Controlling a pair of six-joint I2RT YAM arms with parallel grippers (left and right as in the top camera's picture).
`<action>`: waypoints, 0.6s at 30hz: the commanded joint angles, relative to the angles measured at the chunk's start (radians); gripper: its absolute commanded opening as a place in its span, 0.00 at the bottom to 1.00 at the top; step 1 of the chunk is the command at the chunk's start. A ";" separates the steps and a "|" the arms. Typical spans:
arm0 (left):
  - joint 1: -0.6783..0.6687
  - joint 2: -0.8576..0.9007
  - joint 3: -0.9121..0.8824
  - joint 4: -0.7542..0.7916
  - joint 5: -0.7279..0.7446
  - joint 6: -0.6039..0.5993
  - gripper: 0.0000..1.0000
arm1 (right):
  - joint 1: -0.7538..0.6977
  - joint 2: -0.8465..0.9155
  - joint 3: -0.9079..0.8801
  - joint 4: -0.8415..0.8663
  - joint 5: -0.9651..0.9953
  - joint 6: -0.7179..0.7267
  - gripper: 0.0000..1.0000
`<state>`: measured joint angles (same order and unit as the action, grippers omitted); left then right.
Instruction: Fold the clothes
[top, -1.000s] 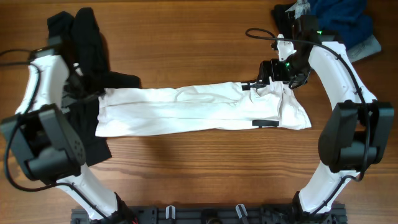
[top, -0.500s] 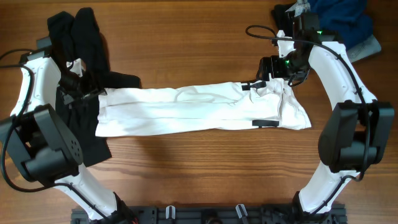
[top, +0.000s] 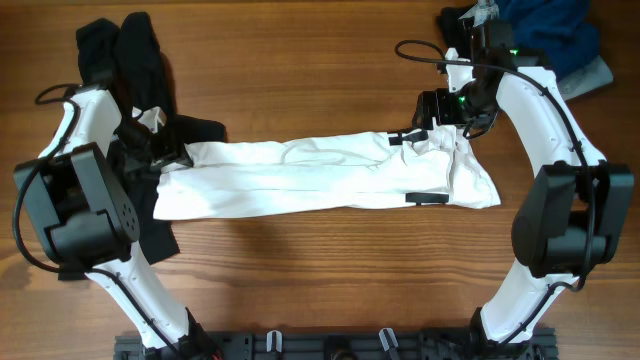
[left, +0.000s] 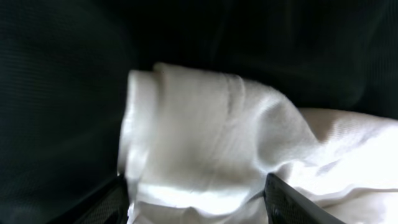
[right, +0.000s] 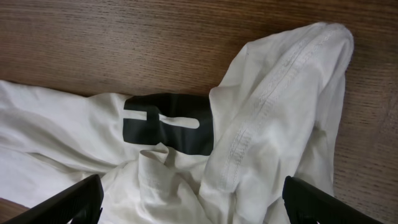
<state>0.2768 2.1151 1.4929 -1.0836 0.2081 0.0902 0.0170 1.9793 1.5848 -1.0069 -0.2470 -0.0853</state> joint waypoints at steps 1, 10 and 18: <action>-0.032 0.011 -0.069 0.011 0.019 0.037 0.67 | 0.000 -0.006 0.010 0.005 -0.020 -0.016 0.93; -0.082 0.010 -0.088 0.014 0.019 0.029 0.25 | 0.000 -0.006 0.010 0.016 -0.020 -0.016 0.93; -0.076 -0.035 0.077 -0.132 0.019 0.023 0.16 | 0.000 -0.006 0.010 0.020 -0.020 -0.016 0.93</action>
<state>0.2066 2.0972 1.4719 -1.1782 0.2012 0.1154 0.0170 1.9793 1.5848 -0.9928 -0.2470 -0.0853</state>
